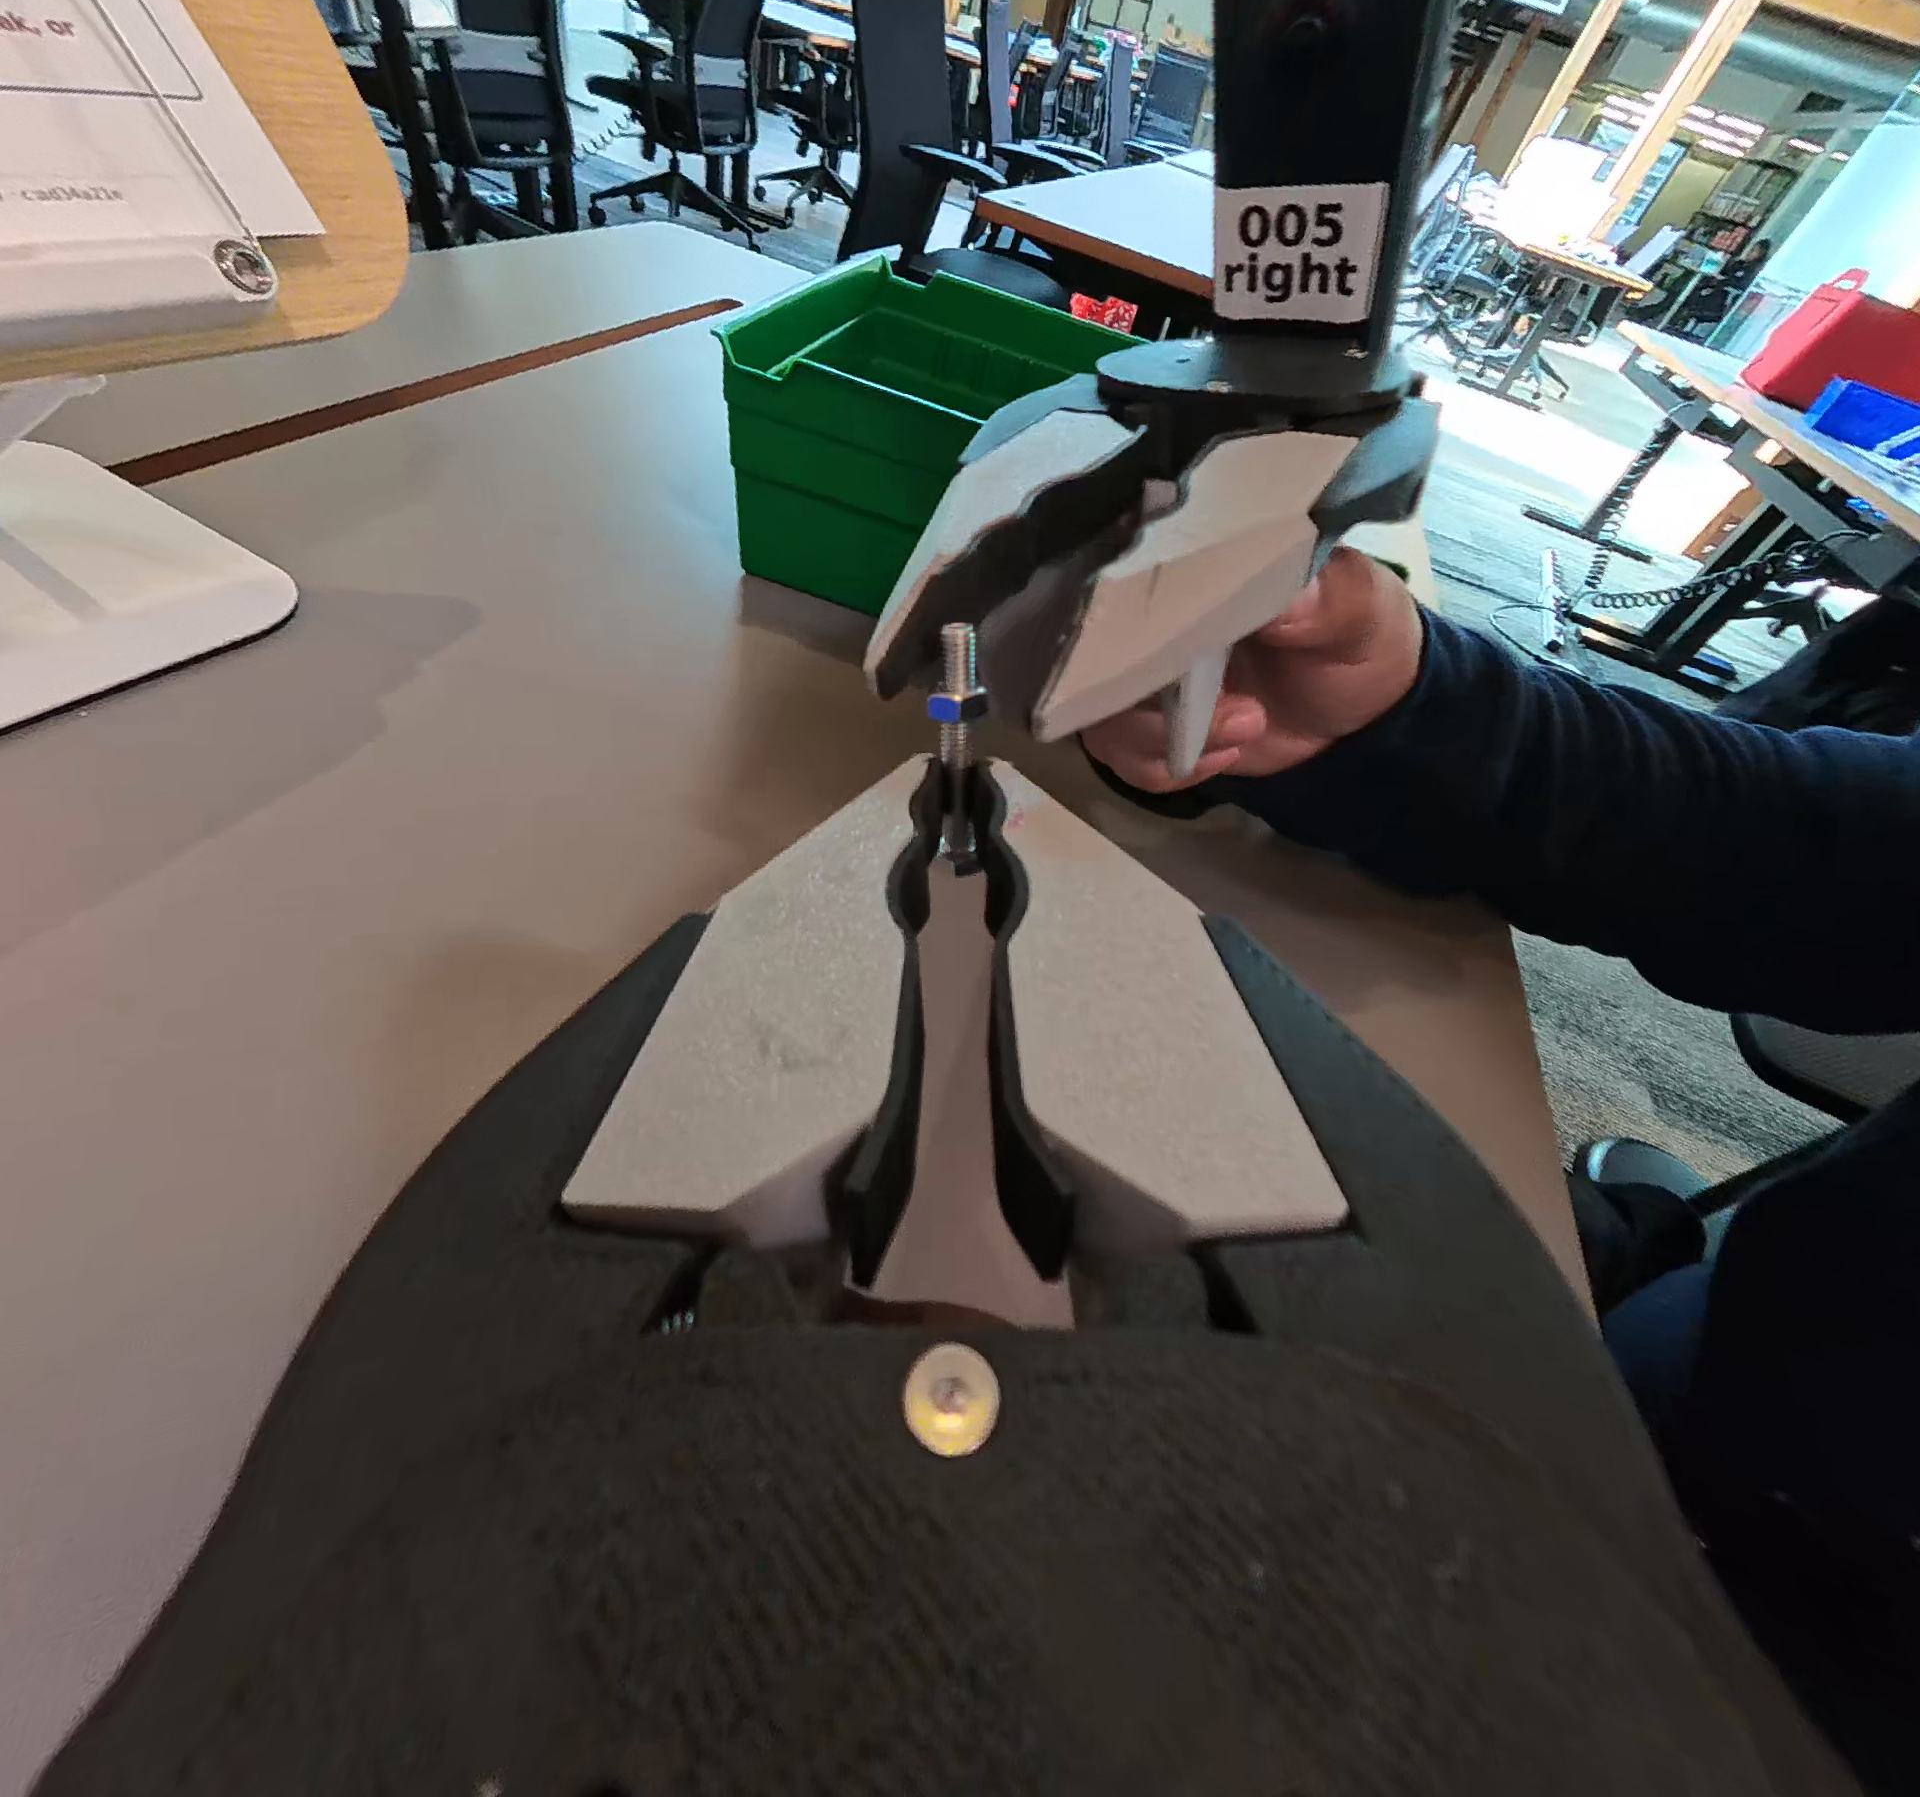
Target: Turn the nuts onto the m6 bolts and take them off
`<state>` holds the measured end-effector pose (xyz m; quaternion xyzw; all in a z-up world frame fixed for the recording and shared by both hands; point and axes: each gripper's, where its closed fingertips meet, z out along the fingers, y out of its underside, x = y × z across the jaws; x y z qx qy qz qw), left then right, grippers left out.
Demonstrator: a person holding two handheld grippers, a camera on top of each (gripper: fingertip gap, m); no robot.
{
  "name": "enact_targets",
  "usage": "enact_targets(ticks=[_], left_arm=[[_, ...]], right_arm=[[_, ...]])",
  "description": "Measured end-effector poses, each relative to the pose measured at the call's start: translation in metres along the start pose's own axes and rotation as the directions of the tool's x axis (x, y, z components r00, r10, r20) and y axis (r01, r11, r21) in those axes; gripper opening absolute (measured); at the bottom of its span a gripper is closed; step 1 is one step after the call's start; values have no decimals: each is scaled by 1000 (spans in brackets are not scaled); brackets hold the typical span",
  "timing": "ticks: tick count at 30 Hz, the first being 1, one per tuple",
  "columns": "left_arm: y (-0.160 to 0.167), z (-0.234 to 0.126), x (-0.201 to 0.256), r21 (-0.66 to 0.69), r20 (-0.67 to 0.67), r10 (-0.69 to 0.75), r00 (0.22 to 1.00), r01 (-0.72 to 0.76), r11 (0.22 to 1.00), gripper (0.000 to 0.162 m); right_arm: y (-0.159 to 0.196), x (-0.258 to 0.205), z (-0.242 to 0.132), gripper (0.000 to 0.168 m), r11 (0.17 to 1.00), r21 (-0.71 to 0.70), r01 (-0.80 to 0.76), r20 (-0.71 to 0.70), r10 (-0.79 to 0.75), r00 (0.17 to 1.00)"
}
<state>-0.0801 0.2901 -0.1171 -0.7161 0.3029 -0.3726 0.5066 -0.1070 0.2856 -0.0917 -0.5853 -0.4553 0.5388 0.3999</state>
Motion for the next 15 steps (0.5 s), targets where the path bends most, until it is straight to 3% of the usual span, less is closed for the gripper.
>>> enact_targets(ticks=[6,7,8,11,15], left_arm=[[-13,-10,-5,55,37,26,999,-28,998,2],[-16,-15,-8,74,38,11,999,-13,997,2],[-19,-19,-13,89,51,-1,999,-3,996,2],[-16,-20,-18,76,69,-8,998,3,997,2],[-9,-6,-1,45,3,7,1000,-7,999,2]], right_arm=[[-3,18,-6,24,1000,6,7,-116,-6,993],[-6,27,-11,12,1000,27,1,-163,4,987],[-11,32,-16,12,999,54,-10,-183,20,983],[-17,15,-16,23,994,93,-54,-56,60,997],[-9,2,1,35,999,44,23,-65,-20,998]])
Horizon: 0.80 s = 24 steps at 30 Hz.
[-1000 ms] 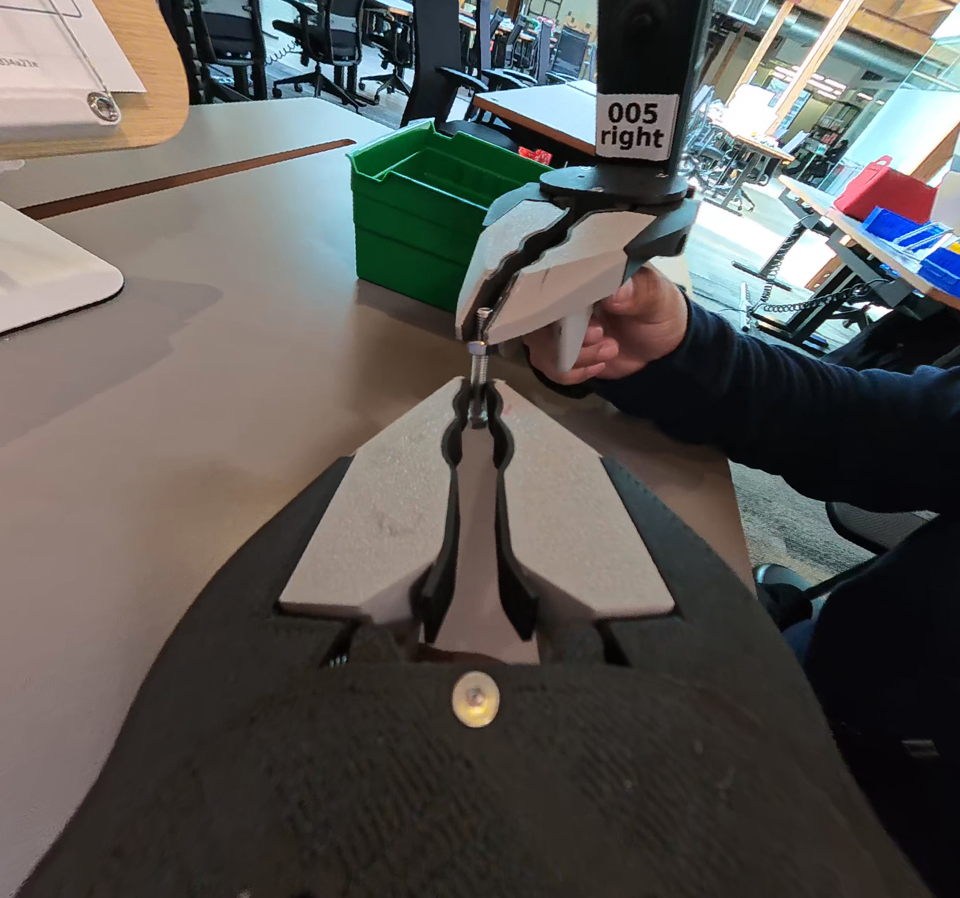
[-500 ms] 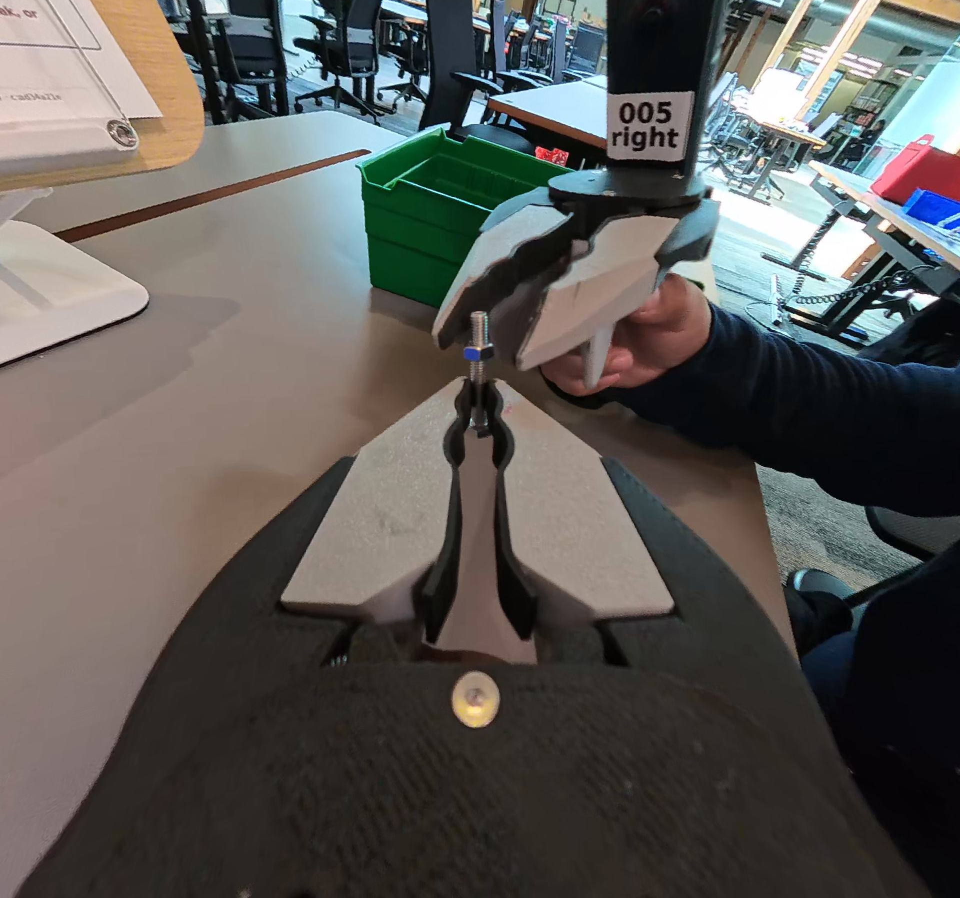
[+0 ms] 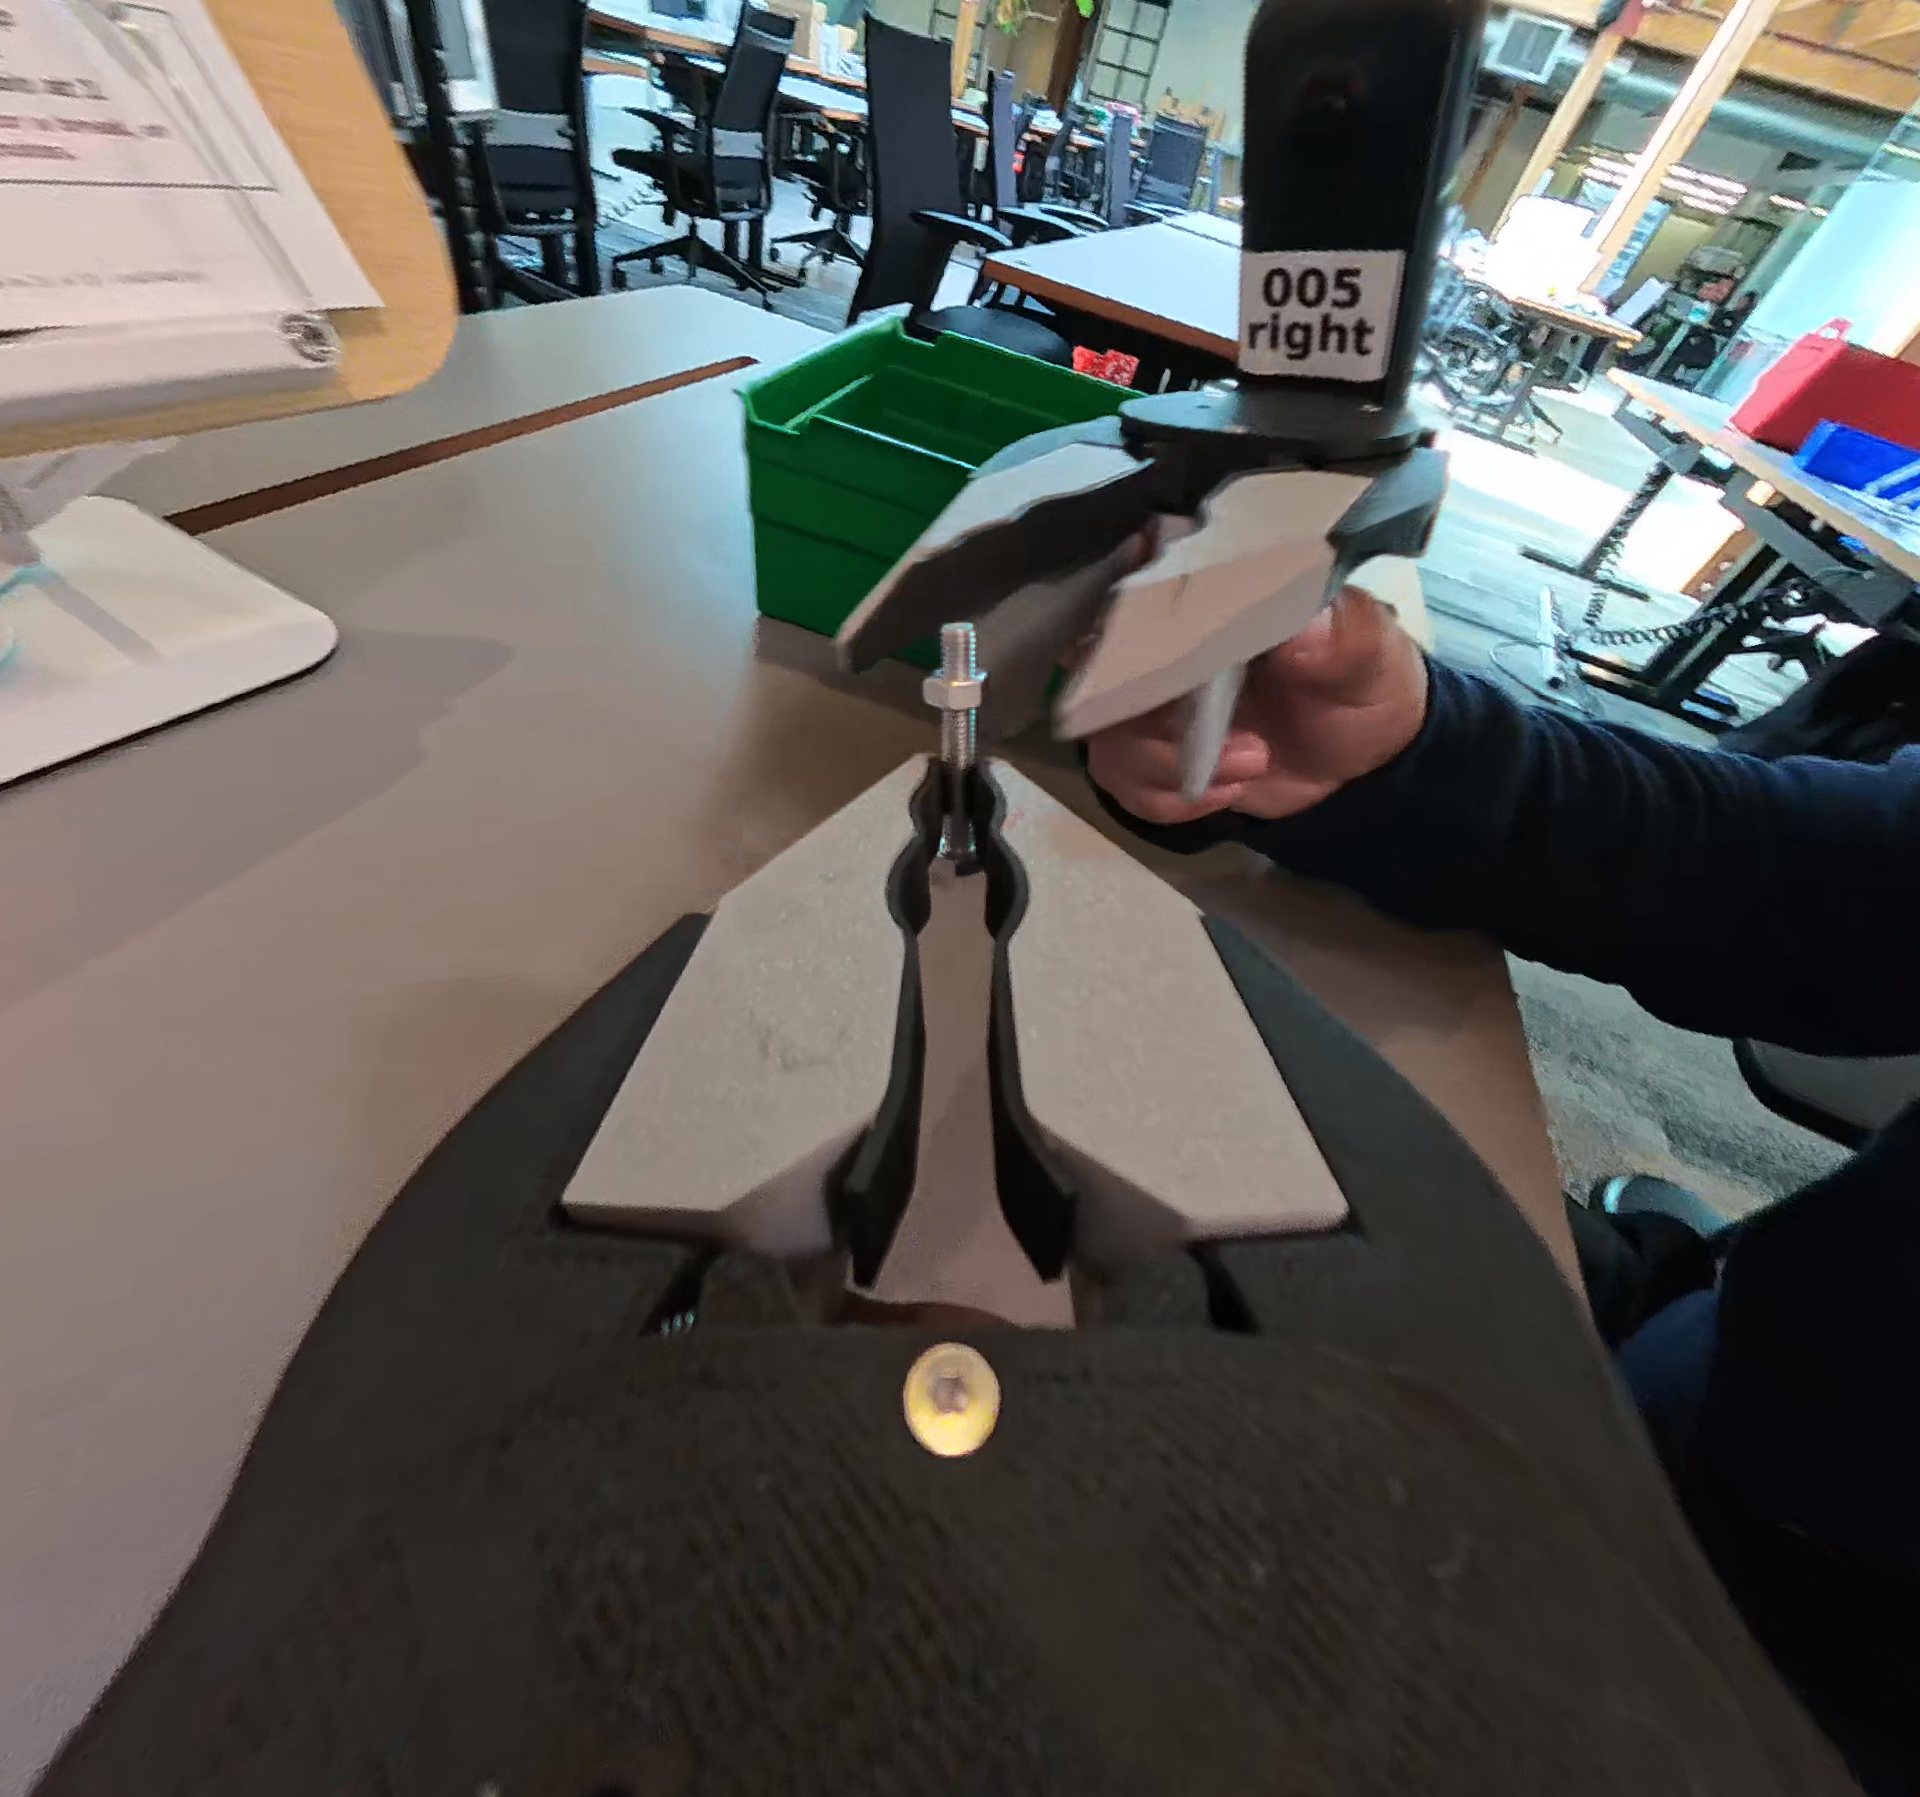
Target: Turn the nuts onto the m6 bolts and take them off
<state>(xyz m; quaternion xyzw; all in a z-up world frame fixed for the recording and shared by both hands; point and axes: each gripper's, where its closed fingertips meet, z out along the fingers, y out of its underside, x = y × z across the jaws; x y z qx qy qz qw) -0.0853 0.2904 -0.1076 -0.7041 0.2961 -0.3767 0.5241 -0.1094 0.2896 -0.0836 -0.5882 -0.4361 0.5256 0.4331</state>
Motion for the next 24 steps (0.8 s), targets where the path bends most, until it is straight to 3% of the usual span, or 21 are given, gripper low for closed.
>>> enact_targets(ticks=[2,4,6,7,11,14,16,17,18,24], left_arm=[[-2,2,5,8,-9,3,1000,-3,1000,2],[-6,-1,-3,26,30,-1,1000,0,1000,2],[-10,-9,-7,53,13,-29,1000,28,998,2],[-11,-11,-10,62,22,-35,999,33,998,2],[-8,-7,-7,51,14,-27,1000,26,998,2],[-11,-2,5,61,-11,5,1000,-4,998,2],[-16,-5,3,79,3,7,1000,-7,997,2],[-16,-7,1,79,8,0,1000,0,997,2],[-16,-9,-1,85,6,-11,1000,10,996,2],[-15,-8,-6,87,25,-24,999,22,996,2]], right_arm=[[5,10,2,34,999,-27,46,-90,-48,995],[2,18,-3,35,1000,-13,0,-106,-2,994],[-2,30,-11,25,999,25,-36,-146,39,988],[-5,32,-14,29,999,39,-33,-151,39,988],[-15,0,-8,36,997,81,-1,-9,2,1000],[-5,6,0,30,999,19,42,-90,-40,995],[-5,20,-5,50,1000,28,-13,-127,16,992],[-5,24,-8,51,997,33,-64,-116,67,991],[-8,27,-12,32,994,61,-89,-110,95,989],[-17,-1,-8,35,995,91,-34,8,34,999]])
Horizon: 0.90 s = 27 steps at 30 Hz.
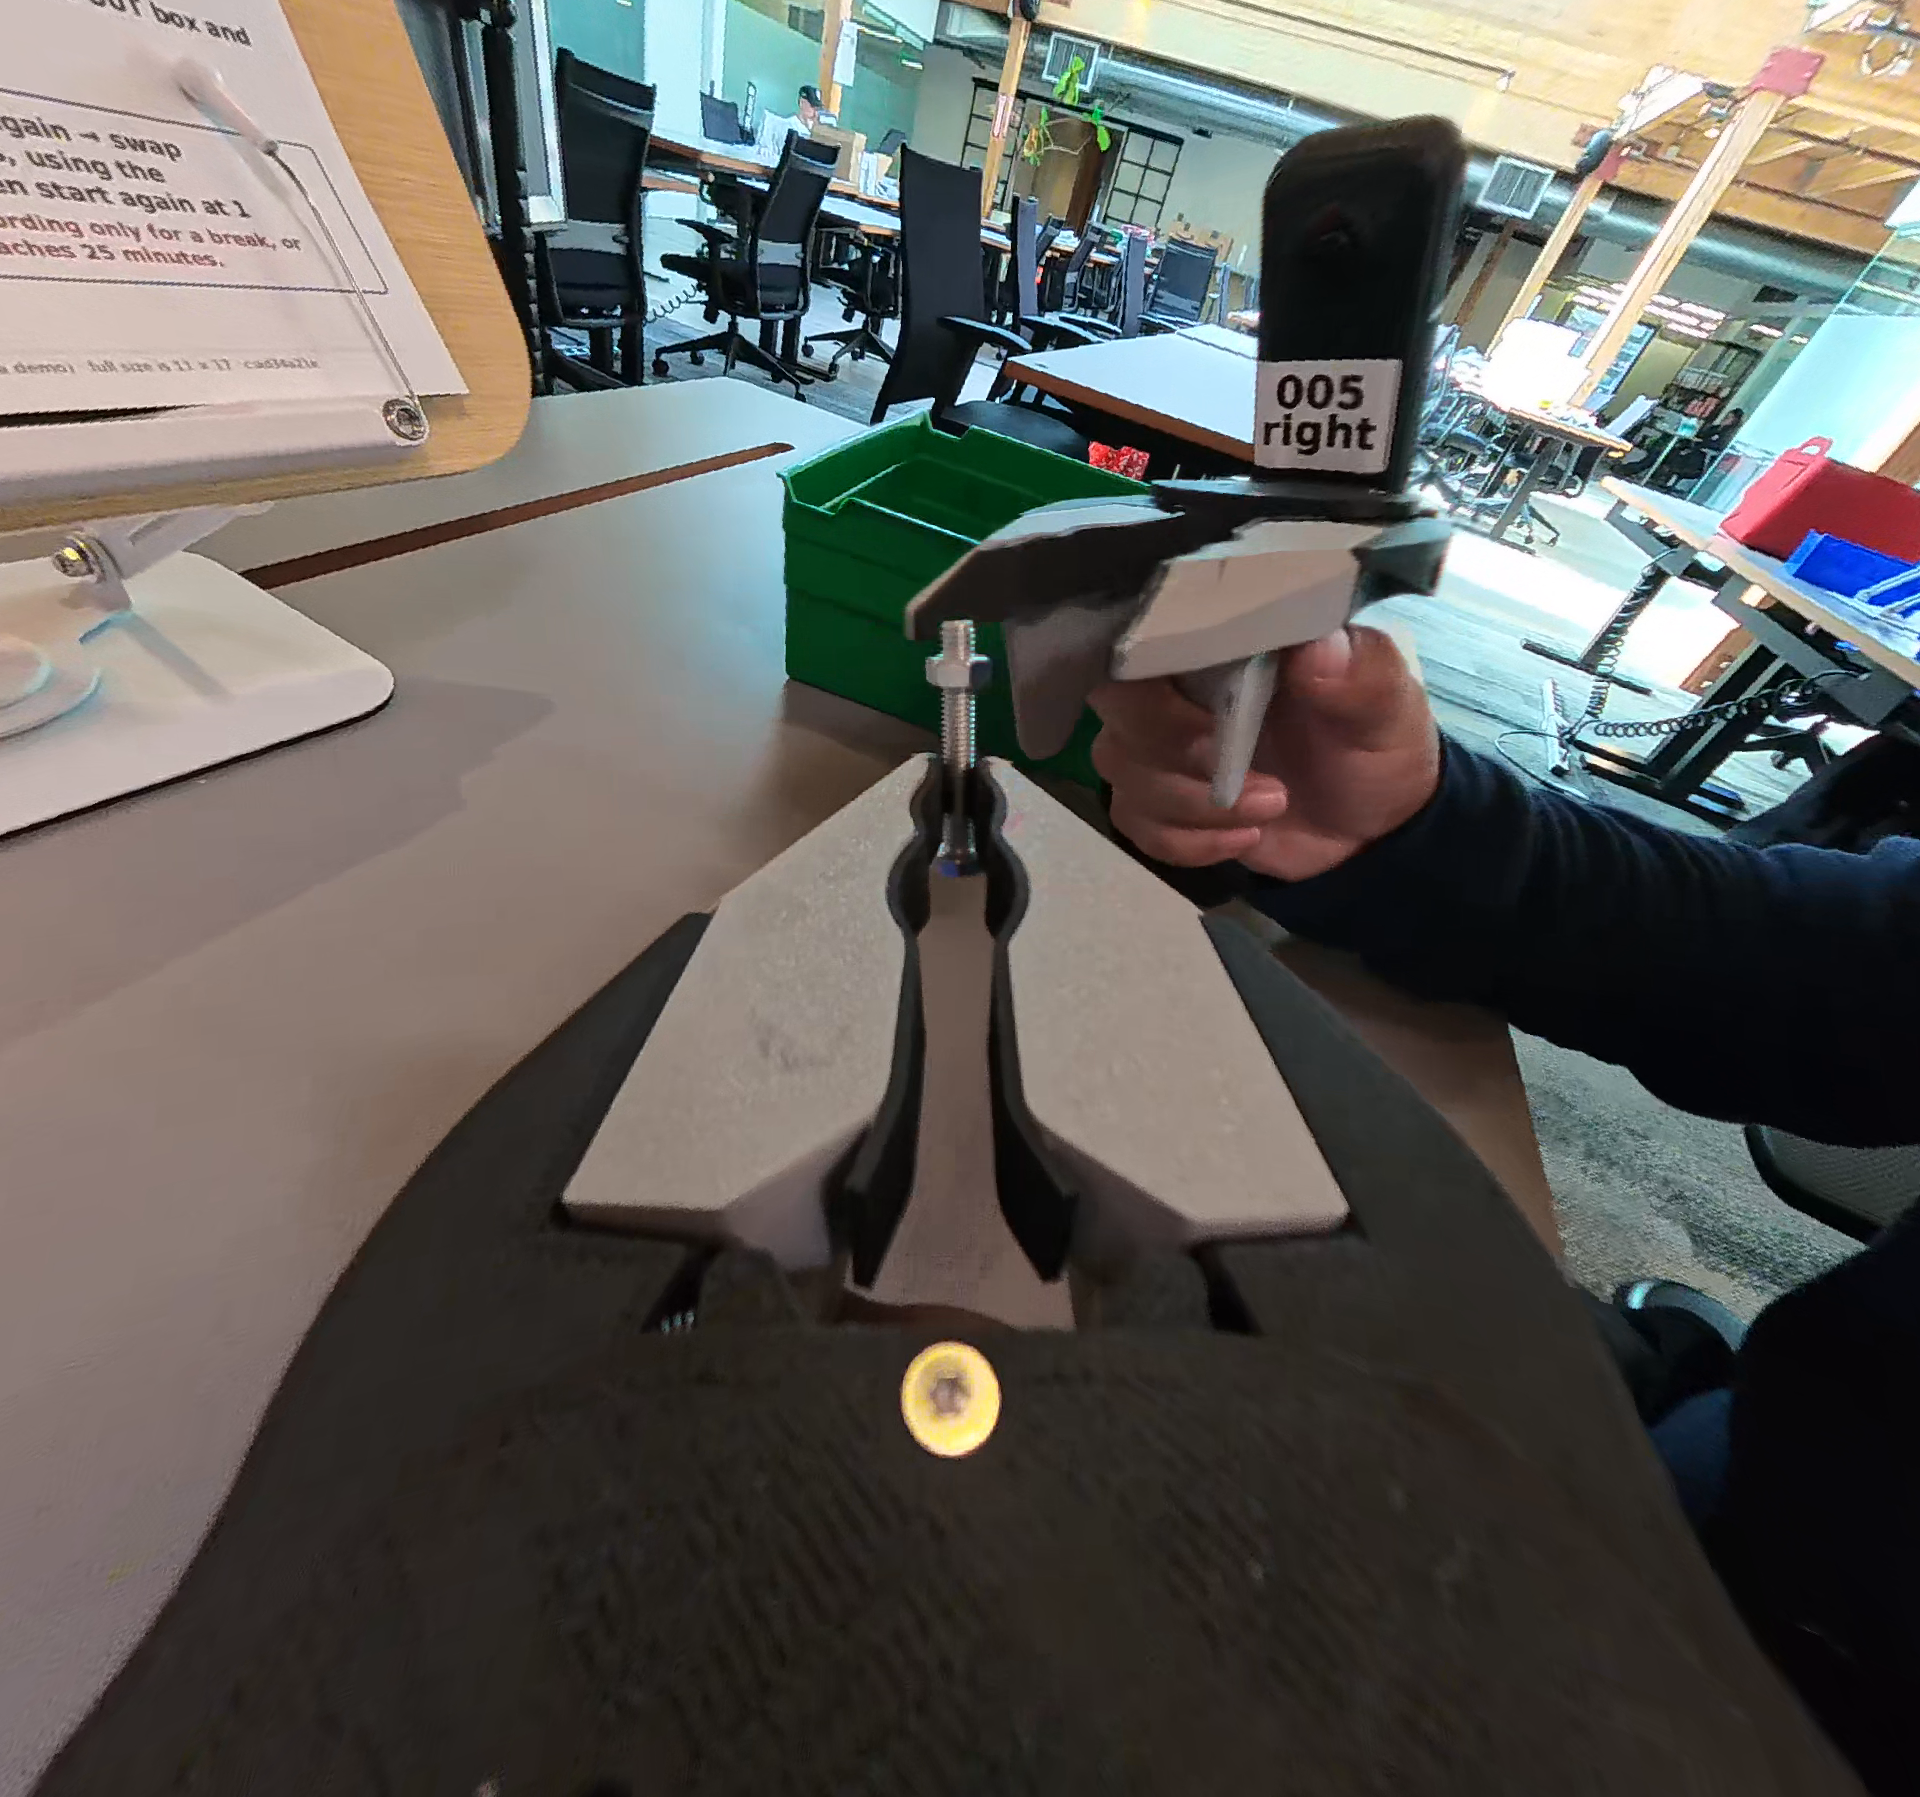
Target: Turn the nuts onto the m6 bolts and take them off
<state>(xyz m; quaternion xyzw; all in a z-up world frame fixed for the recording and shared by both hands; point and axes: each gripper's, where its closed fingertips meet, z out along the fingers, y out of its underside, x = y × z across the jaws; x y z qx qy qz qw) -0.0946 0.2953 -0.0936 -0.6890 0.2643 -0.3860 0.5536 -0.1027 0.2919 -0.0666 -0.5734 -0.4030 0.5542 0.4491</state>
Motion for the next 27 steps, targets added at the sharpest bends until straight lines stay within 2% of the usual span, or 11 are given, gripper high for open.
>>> enact_targets(ticks=[4,8,10,12,16,20,23,27], left_arm=[[-2,6,9,11,7,35,999,-35,999,2],[-12,-4,-14,65,119,30,992,-38,997,2],[-8,-8,-24,45,156,37,987,-45,998,2],[-5,-6,-22,33,139,27,990,-32,999,2],[0,5,-9,9,112,58,992,-59,998,2],[5,15,13,-15,36,87,996,-86,996,2],[11,20,15,-42,48,120,992,-118,992,2],[6,13,4,-16,80,84,993,-83,996,2]], right_arm=[[5,-5,6,25,1000,-10,-12,19,12,1000],[-5,-3,-3,28,997,44,-65,53,63,997],[-8,-5,-5,31,996,56,-68,69,64,996],[-7,-9,-2,34,996,54,-66,84,61,995],[5,-7,8,39,1000,5,-26,29,26,999],[9,-20,16,45,999,2,-34,87,34,996],[13,-19,18,51,1000,-22,-1,71,2,997],[5,-4,7,55,1000,-6,14,-1,-14,1000]])
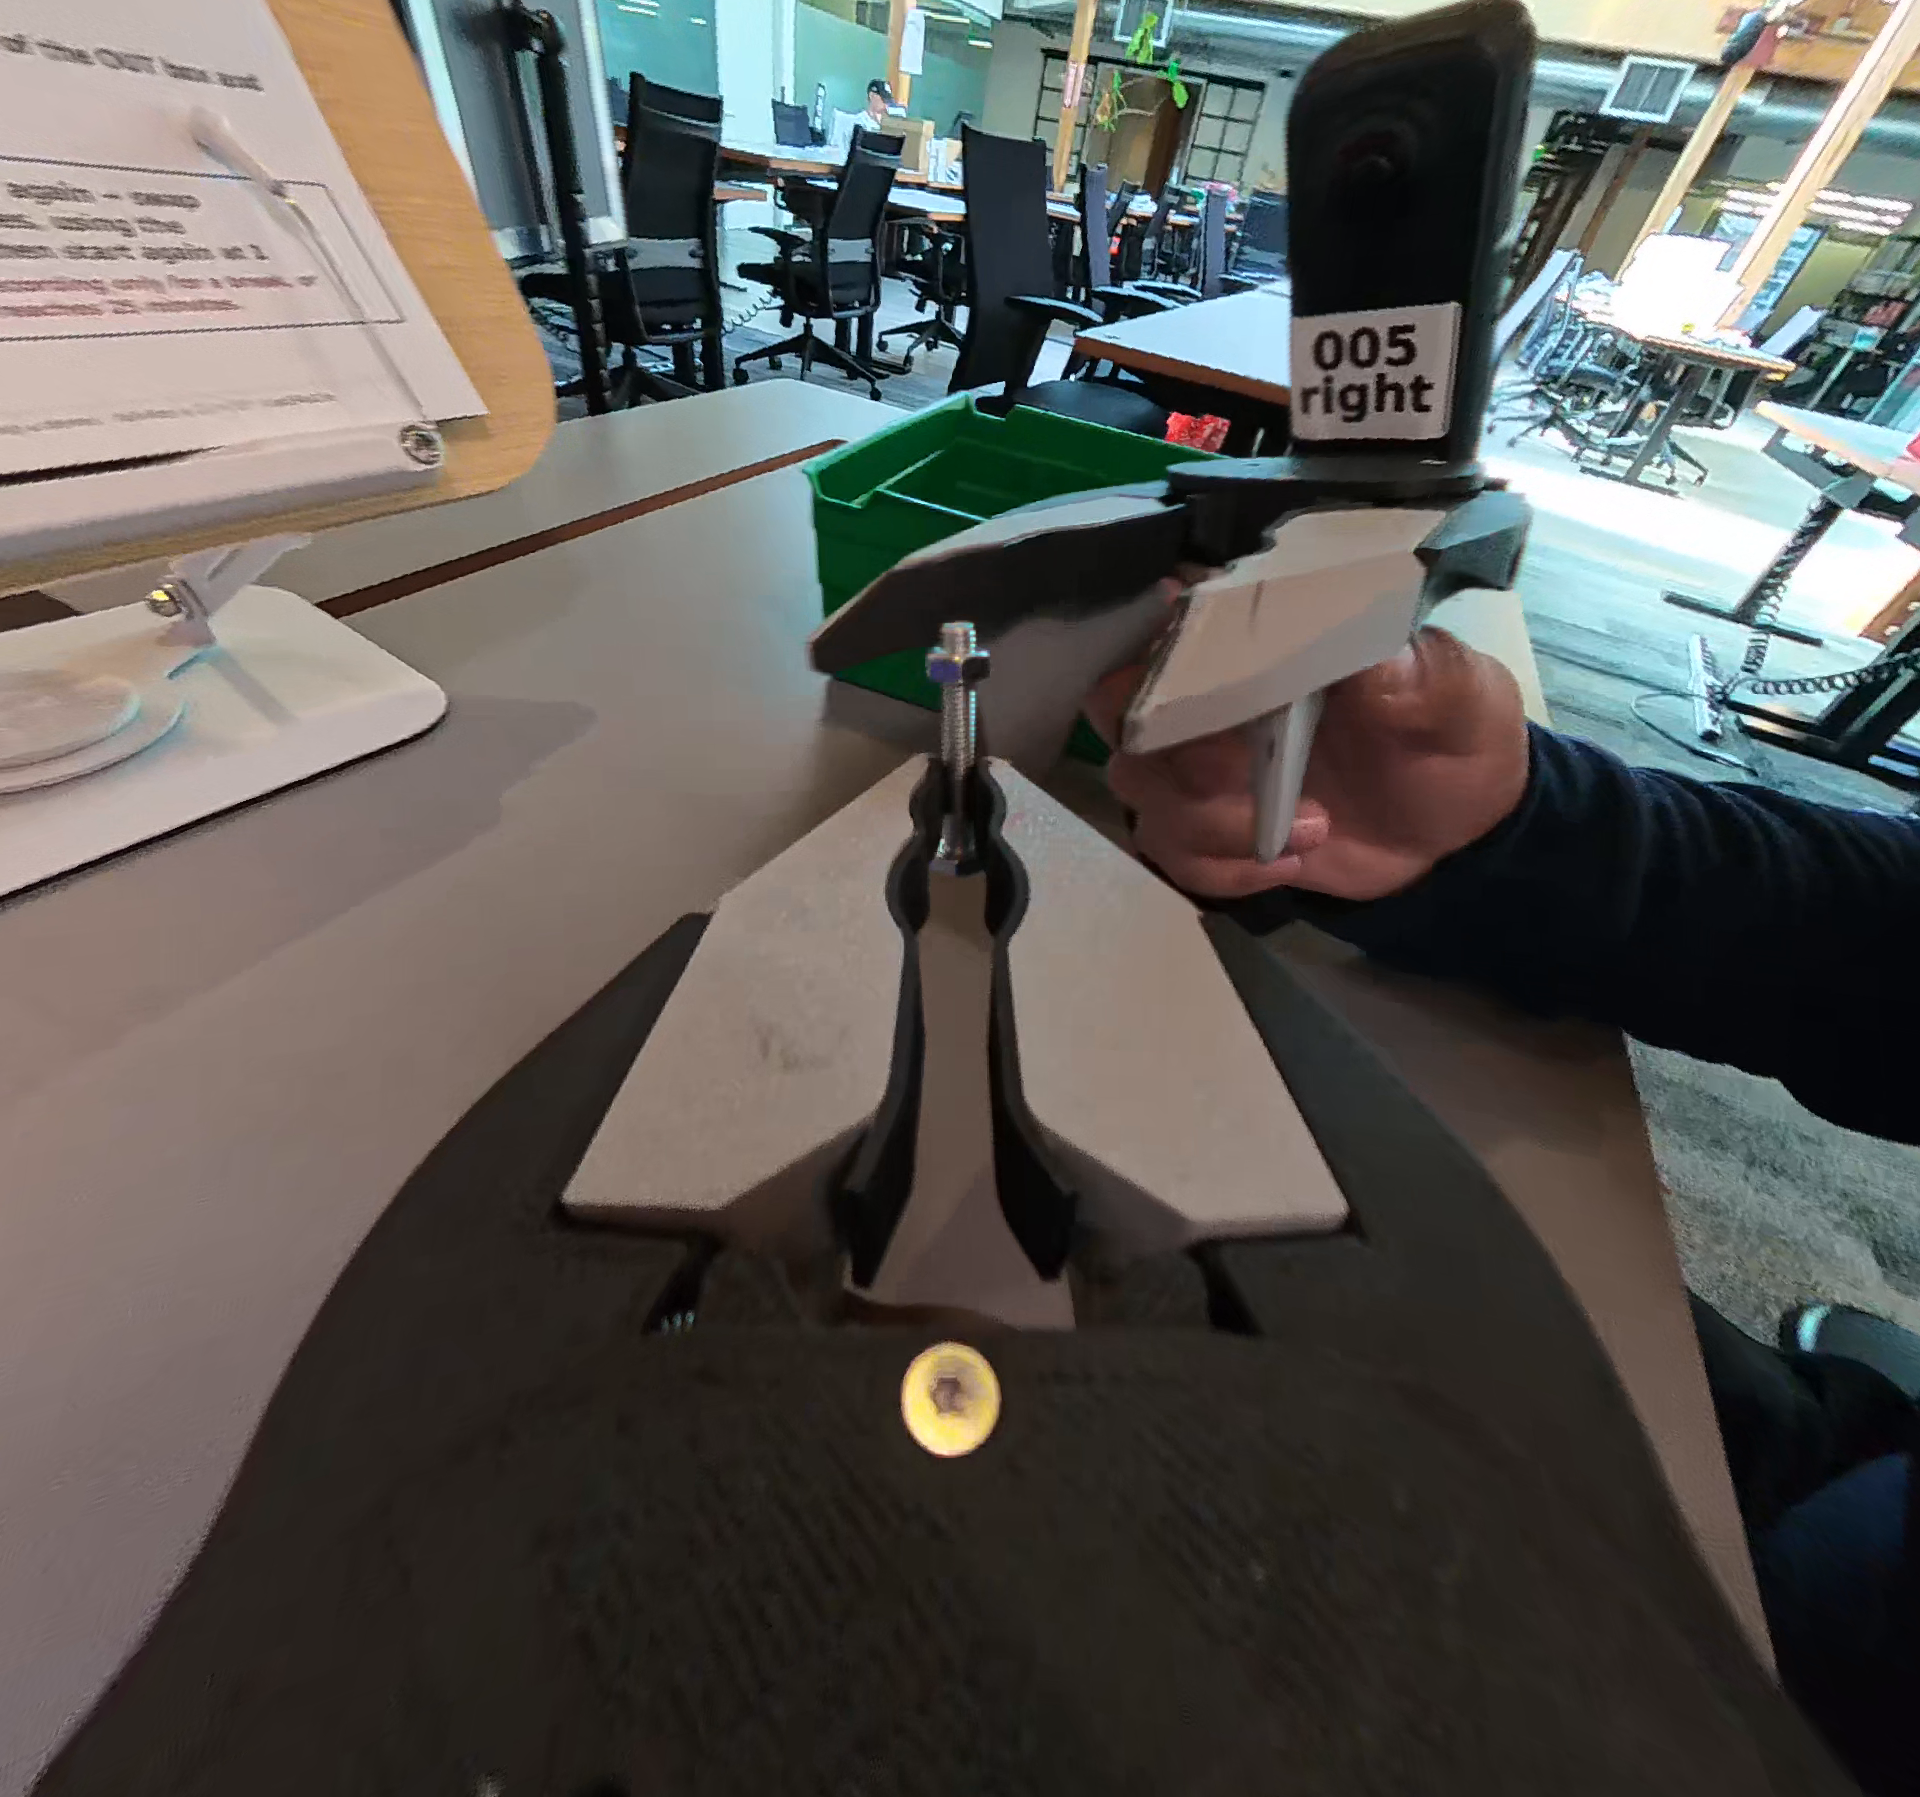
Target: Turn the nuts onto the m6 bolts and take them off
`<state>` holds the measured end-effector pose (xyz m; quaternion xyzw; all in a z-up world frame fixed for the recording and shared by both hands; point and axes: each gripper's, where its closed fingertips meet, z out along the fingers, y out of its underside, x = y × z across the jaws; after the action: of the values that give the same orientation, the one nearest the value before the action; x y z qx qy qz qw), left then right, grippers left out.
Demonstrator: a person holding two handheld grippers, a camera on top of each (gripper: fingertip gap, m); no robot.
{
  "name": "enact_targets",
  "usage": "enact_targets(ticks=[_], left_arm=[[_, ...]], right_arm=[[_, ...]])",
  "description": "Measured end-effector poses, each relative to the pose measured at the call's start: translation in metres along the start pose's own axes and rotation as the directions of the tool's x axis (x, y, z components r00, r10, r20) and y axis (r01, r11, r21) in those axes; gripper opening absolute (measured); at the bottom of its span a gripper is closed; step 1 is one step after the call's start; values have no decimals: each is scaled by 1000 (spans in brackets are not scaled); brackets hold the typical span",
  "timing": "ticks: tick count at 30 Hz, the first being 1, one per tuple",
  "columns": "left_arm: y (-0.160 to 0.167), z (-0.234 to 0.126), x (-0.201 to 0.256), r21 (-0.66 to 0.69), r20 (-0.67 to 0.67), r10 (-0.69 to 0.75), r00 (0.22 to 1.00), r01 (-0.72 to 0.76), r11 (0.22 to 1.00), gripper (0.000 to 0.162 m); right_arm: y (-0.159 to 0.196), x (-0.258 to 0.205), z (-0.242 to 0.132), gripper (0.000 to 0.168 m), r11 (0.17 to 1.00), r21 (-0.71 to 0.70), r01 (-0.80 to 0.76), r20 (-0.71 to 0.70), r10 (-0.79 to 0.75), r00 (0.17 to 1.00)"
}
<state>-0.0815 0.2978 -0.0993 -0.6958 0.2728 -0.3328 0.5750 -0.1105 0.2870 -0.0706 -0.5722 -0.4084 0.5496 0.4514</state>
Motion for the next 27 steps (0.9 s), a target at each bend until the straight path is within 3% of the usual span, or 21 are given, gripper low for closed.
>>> enact_targets(ticks=[5,10,18,21,27], left_arm=[[-1,-5,-12,4,42,-22,999,22,1000,2],[9,9,8,-38,-10,8,1000,-8,999,2],[4,-3,-14,-13,66,-6,998,7,1000,2],[8,5,1,-33,10,0,1000,0,999,2],[6,2,-3,-35,37,26,999,-24,999,2]], right_arm=[[0,-3,-3,42,1000,-7,15,25,-14,1000],[10,-16,12,57,1000,-27,0,56,1,998],[-1,0,-6,40,1000,-3,-9,32,9,999],[13,-15,9,58,999,-44,-28,88,31,996],[7,-6,2,52,999,-35,9,41,-8,999]])
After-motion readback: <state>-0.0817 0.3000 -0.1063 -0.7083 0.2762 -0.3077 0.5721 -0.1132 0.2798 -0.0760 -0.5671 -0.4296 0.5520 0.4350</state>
